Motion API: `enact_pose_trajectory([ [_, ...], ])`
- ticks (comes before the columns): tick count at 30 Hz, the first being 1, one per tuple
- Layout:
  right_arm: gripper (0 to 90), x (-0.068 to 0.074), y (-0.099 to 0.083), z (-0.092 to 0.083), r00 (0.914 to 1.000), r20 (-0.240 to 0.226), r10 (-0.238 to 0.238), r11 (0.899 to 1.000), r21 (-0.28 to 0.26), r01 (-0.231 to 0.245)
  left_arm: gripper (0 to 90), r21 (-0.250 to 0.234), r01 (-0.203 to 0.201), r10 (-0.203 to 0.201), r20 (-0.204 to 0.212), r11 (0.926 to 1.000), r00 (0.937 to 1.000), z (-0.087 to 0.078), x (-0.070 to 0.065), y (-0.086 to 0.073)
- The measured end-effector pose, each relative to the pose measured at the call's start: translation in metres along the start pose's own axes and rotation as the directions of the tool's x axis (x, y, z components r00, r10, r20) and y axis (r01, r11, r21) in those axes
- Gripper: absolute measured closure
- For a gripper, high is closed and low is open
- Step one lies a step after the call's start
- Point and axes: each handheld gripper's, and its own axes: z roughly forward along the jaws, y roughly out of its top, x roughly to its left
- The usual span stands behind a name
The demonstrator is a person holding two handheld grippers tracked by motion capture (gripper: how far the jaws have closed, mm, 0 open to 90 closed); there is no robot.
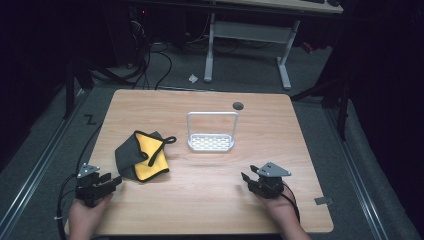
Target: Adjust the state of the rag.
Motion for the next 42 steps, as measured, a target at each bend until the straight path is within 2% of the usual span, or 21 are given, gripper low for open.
enact_pose_trajectory([
  [2, 52.2, -0.001, -0.001, 0.001, 1.0, 0.0, -0.005, 1.0, 0.005, 0.005, 49.7, 0.001, -0.014, 0.014, -0.011, 0.9999, 0.9998, 0.001, -0.001, 0.001],
  [3, 51.6, -0.003, -0.002, 0.001, 0.9992, -0.023, 0.034, 0.999, 0.031, -0.033, 49.1, 0.0, -0.017, 0.017, -0.003, 0.9999, 0.9999, 0.003, -0.001, 0.001],
  [6, 49.9, -0.003, -0.002, 0.001, 0.9984, -0.025, 0.05, 0.998, 0.039, -0.049, 47.8, 0.002, -0.017, 0.017, 0.008, 0.9999, 0.9998, 0.004, 0.0, 0.0],
  [9, 49.0, -0.003, -0.001, 0.001, 0.9992, -0.007, 0.038, 0.999, 0.037, -0.038, 46.4, 0.001, -0.032, 0.032, 0.005, 0.9995, 0.9995, 0.002, 0.001, 0.0],
  [12, 48.2, -0.003, 0.0, 0.003, 0.999, -0.003, 0.045, 0.998, 0.038, -0.045, 45.4, -0.022, -0.02, 0.021, 0.019, 0.9996, 0.9996, -0.003, 0.002, 0.0],
  [17, 49.4, -0.004, 0.0, 0.003, 0.9993, -0.001, 0.037, 0.999, 0.039, -0.037, 47.0, -0.058, -0.036, 0.037, 0.02, 0.9977, 0.9991, -0.012, 0.003, 0.003],
  [21, 49.3, -0.004, 0.0, 0.003, 0.9996, 0.004, 0.028, 0.999, 0.043, -0.028, 52.2, -0.09, -0.041, 0.043, 0.021, 0.9951, 0.9988, -0.018, 0.002, 0.007],
  [24, 50.1, -0.002, 0.0, 0.003, 0.9998, 0.011, 0.017, 0.999, 0.036, -0.017, 61.3, -0.133, -0.02, 0.024, 0.027, 0.9909, 0.9993, -0.025, 0.001, 0.011],
  [25, 50.3, -0.001, -0.001, 0.002, 0.9998, 0.014, 0.011, 1.0, 0.029, -0.012, 67.3, -0.161, -0.013, 0.018, 0.03, 0.9868, 0.9994, -0.03, -0.001, 0.015],
  [27, 50.3, -0.001, -0.001, 0.002, 0.9998, 0.017, 0.01, 1.0, 0.028, -0.011, 70.4, -0.171, -0.013, 0.018, 0.032, 0.9851, 0.9993, -0.031, -0.002, 0.018],
  [28, 50.4, -0.001, -0.001, 0.001, 0.9996, 0.024, 0.014, 1.0, 0.02, -0.015, 78.3, -0.17, -0.011, 0.017, 0.038, 0.9854, 0.9991, -0.032, -0.004, 0.026],
  [32, 50.5, -0.002, 0.0, 0.001, 0.9996, 0.024, 0.018, 1.0, 0.008, -0.018, 86.0, -0.153, -0.028, 0.035, 0.043, 0.9878, 0.9985, -0.025, -0.008, 0.038],
  [35, 51.6, -0.003, -0.001, 0.002, 0.9996, 0.018, 0.024, 1.0, 0.015, -0.024, 88.6, -0.126, -0.035, 0.042, 0.048, 0.9914, 0.998, -0.01, -0.012, 0.052],
  [36, 52.7, -0.003, -0.001, 0.002, 0.9994, 0.017, 0.028, 0.999, 0.016, -0.029, 88.7, -0.113, -0.046, 0.051, 0.041, 0.9925, 0.9979, 0.001, -0.016, 0.063],
  [37, 53.1, -0.003, 0.0, 0.001, 0.9993, 0.018, 0.031, 0.999, 0.017, -0.032, 89.3, -0.113, -0.046, 0.051, 0.041, 0.9925, 0.9979, 0.001, -0.016, 0.063],
  [39, 53.2, -0.002, 0.0, 0.001, 0.999, 0.023, 0.037, 0.999, 0.011, -0.038, 89.4, -0.091, -0.06, 0.063, 0.028, 0.994, 0.9976, 0.018, -0.02, 0.077],
  [41, 53.1, -0.002, 0.001, 0.002, 0.9989, 0.019, 0.043, 0.999, 0.011, -0.043, 89.4, -0.072, -0.056, 0.058, 0.028, 0.9958, 0.9979, 0.029, -0.02, 0.086],
  [42, 52.7, -0.002, 0.001, 0.002, 0.9988, 0.02, 0.045, 0.999, 0.011, -0.046, 89.3, -0.072, -0.056, 0.058, 0.028, 0.9958, 0.9979, 0.029, -0.02, 0.086],
])
